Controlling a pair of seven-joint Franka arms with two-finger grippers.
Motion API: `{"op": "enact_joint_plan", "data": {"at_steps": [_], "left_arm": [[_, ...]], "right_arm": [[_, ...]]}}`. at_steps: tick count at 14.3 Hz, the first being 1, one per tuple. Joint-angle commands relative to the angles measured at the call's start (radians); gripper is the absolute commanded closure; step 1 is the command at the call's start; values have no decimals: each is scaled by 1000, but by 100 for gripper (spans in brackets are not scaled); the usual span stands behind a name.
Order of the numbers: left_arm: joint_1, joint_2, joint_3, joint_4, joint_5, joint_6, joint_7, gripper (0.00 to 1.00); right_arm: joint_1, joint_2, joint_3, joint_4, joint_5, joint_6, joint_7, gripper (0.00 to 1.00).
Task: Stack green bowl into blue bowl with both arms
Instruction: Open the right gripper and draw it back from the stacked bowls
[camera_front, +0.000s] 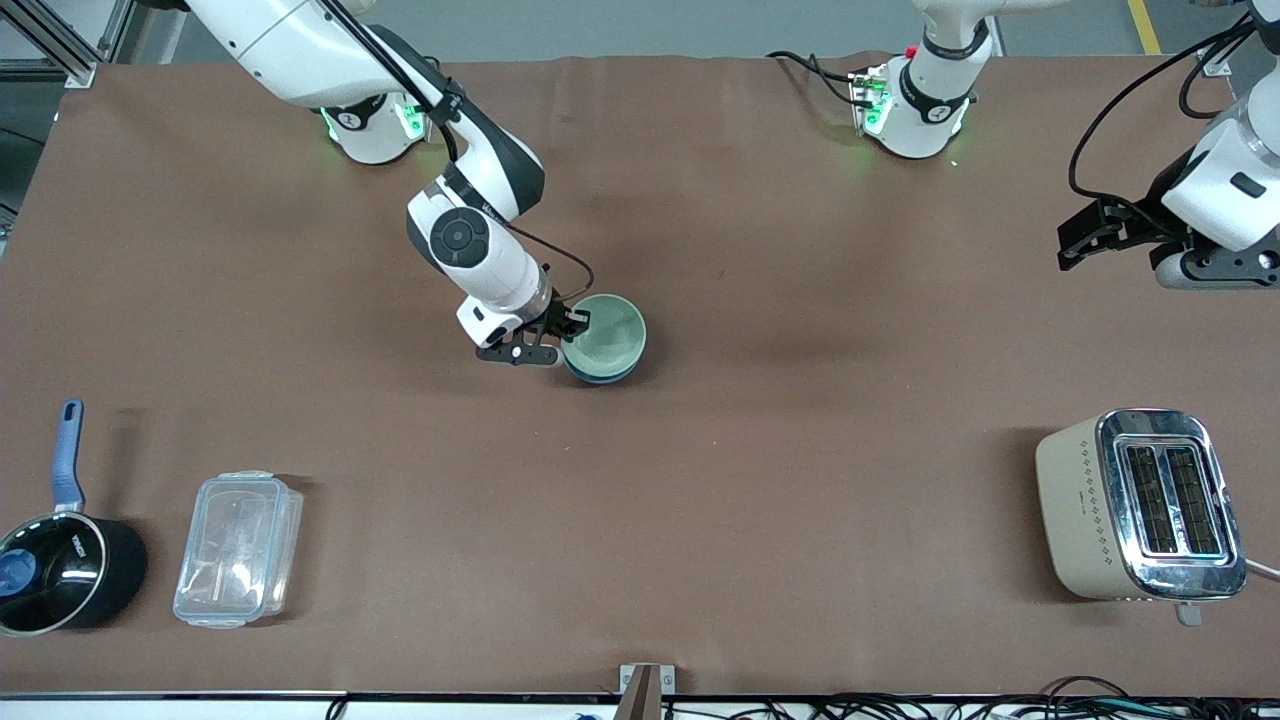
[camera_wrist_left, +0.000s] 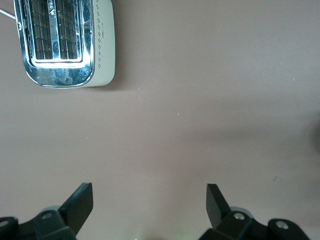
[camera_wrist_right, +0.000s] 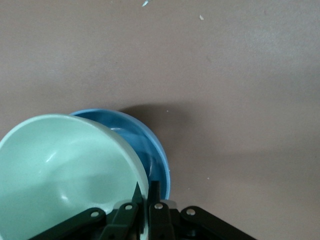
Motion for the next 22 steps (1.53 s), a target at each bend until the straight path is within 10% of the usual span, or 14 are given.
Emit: {"op": "enact_joint_plan", "data": {"at_steps": [1,8,9,11,13,18,22], "left_arm": [[3,-10,7,-8,-20,10,12,0],[0,-18,4,-17,-23,10,14,0],[3,-21,4,-20,-23,10,16,0],[3,-21,4,-17,-23,12,29,0],[3,-24,2,-17,-23,30,42,0],[3,-25,1,-16,-24,49,83,0],[2,-29,4,-13,-52,49,81,0]], "right_arm": [[-16,-5,11,-12,-39,13,29,93],[-20,-5,11,-12,-39,13,28,90],[-20,-5,11,-12,-39,13,29,81],[-25,-8,11,-12,-39,7,28,25],[-37,-38,13,-7,-37,-7,36,1],[-98,-236,-7,100,-39,-349,-1,0],[-108,-317,-156,296,-37,-594,-180,0]]}}
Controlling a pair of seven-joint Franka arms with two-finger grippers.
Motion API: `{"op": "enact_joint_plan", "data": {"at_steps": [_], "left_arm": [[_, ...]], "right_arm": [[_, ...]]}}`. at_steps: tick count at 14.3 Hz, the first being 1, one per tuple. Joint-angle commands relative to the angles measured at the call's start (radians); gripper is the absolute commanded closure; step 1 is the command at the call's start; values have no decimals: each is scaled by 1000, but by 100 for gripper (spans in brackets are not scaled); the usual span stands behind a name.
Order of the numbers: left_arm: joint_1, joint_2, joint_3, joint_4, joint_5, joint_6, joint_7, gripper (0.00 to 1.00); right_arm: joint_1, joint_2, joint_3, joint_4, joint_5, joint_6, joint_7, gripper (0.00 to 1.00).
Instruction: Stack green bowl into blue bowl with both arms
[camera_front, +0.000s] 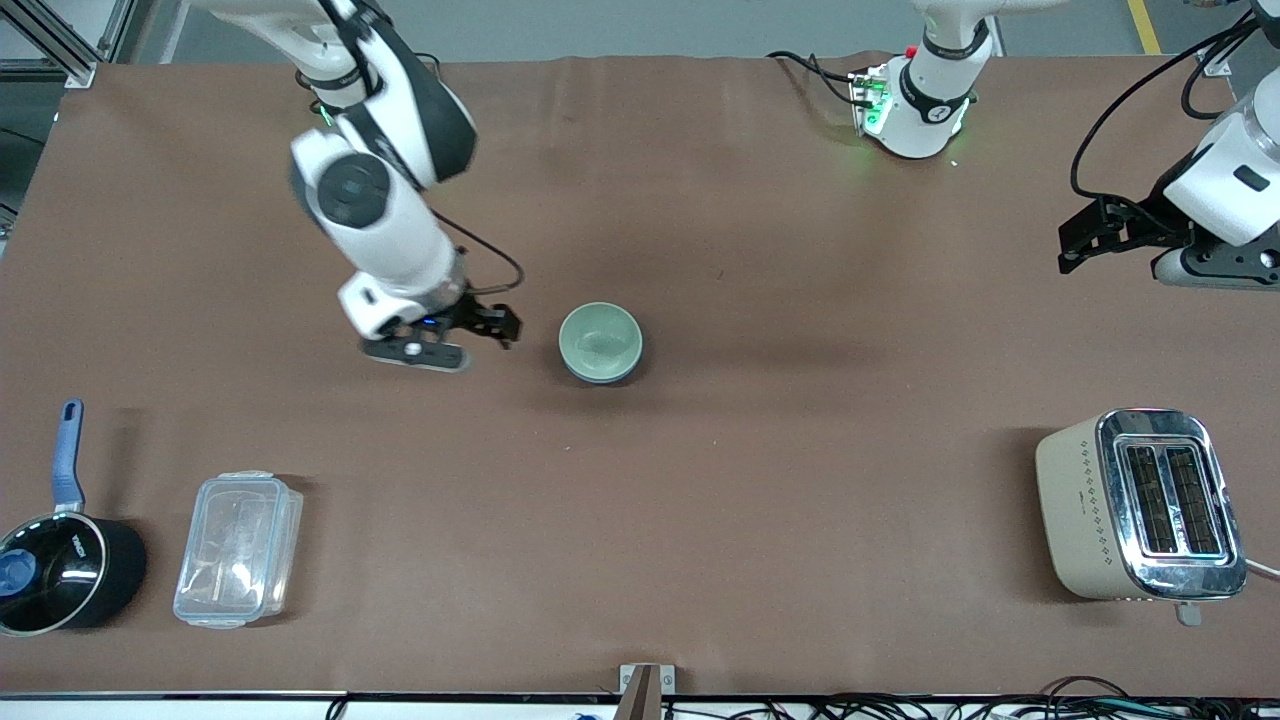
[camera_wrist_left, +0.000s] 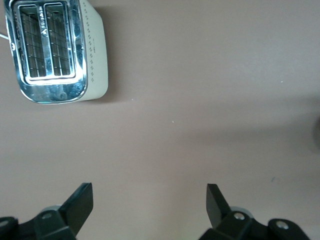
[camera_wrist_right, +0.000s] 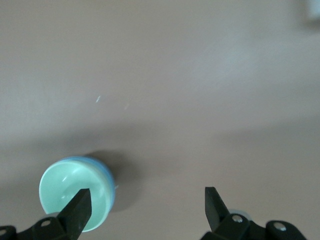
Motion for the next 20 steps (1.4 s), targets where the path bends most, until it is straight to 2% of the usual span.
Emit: {"op": "enact_joint_plan", "data": {"at_steps": [1,5,9,11,15,18,20], "left_arm": [[0,-22,1,-13,-22,11,17,0],[-5,-14,-5,-10,-12,11,4,0],[-8,-8,-5,-1,-10,11,4,0],[-8,-2,-5,12,2,5,7,0],[-7,1,-5,29,5,2,7,0],[-8,1,-5,29,39,1,7,0],[-8,1,-7,29,48,-1,6,0]], "right_arm": [[-12,-26,-96,129,-12,-132,-115,0],[-17,-53,-258,309,4,-328,-312,0],[-18,-170,-419,316,83,-445,-540,0],[-26,-217,-473,316,93,-515,-625,0],[-36,-241,-524,317,93,-537,-758,0],[-41,-209,-529,401,88,-546,-775,0],[-44,-195,-527,408,85,-572,-771,0]]}}
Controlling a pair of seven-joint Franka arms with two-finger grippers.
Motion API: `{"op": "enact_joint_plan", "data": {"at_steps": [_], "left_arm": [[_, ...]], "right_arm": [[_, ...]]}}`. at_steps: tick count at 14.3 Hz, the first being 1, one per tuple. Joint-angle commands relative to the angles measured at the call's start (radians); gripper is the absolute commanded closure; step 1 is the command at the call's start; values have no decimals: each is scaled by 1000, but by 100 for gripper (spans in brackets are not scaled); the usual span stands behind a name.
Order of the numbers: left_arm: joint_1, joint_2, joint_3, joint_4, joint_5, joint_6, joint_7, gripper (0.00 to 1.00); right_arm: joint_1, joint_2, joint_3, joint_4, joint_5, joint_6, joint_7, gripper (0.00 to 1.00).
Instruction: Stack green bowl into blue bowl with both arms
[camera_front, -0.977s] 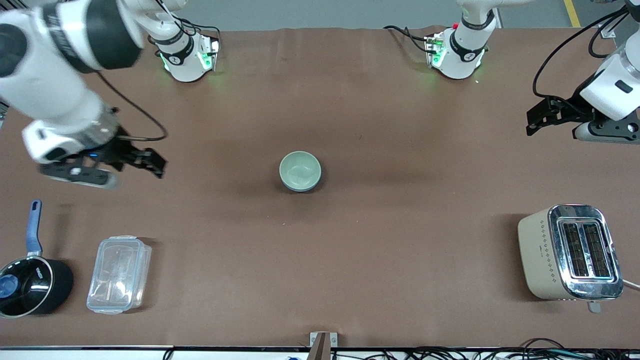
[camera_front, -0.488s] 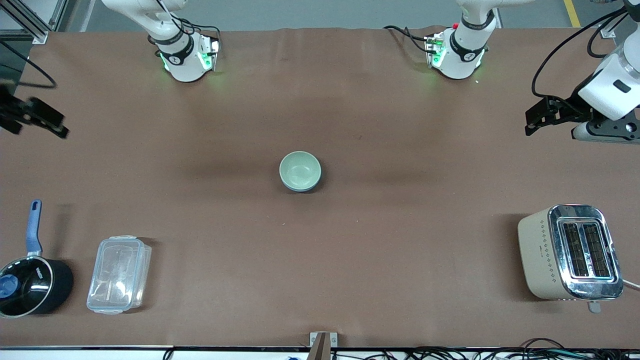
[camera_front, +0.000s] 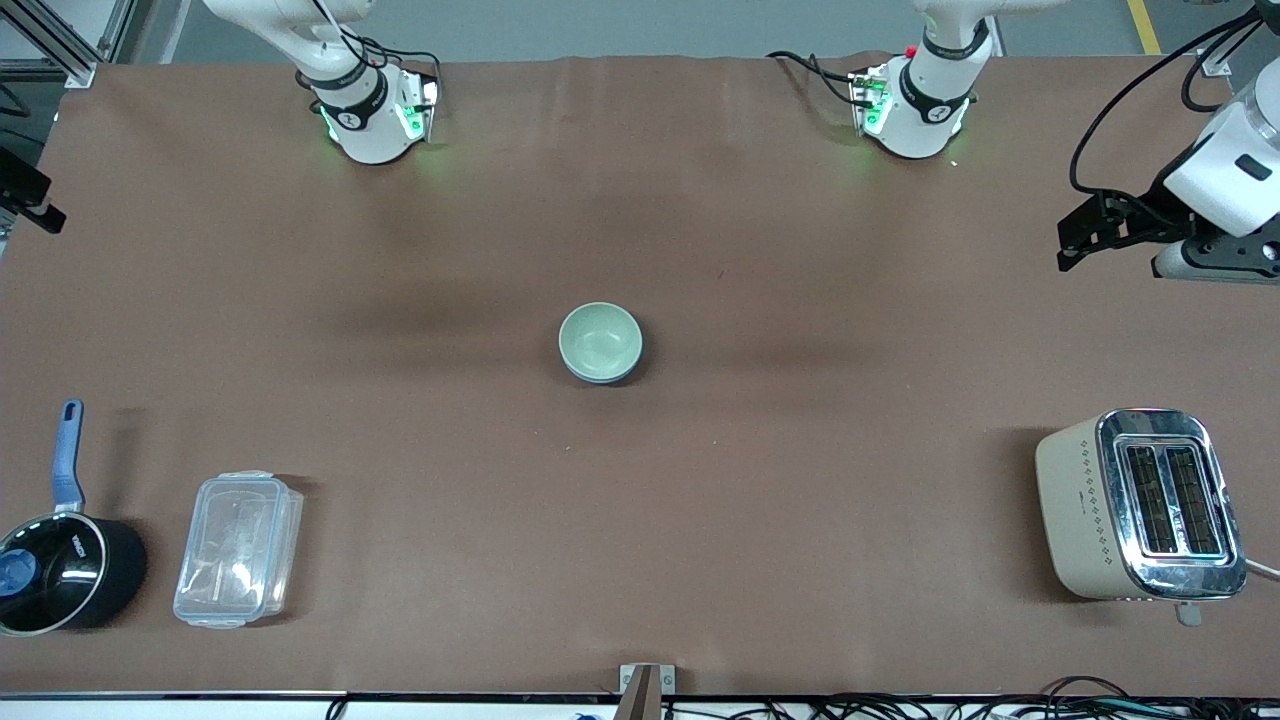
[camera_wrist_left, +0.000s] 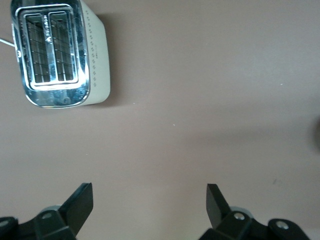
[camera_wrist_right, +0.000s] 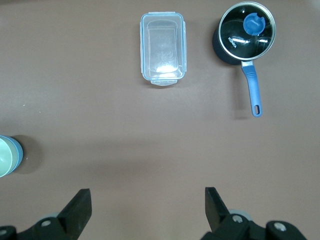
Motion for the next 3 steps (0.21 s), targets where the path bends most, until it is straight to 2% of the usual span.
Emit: {"op": "enact_joint_plan", "data": {"at_steps": [1,3], "left_arm": [[-1,2,-1,16,23,-3,6,0],[-3,2,-1,16,23,-3,4,0]], "right_arm": [[-8,26,11,26,9,-37,-3,0],[-14,27,22,18,9,-43,43,0]]}}
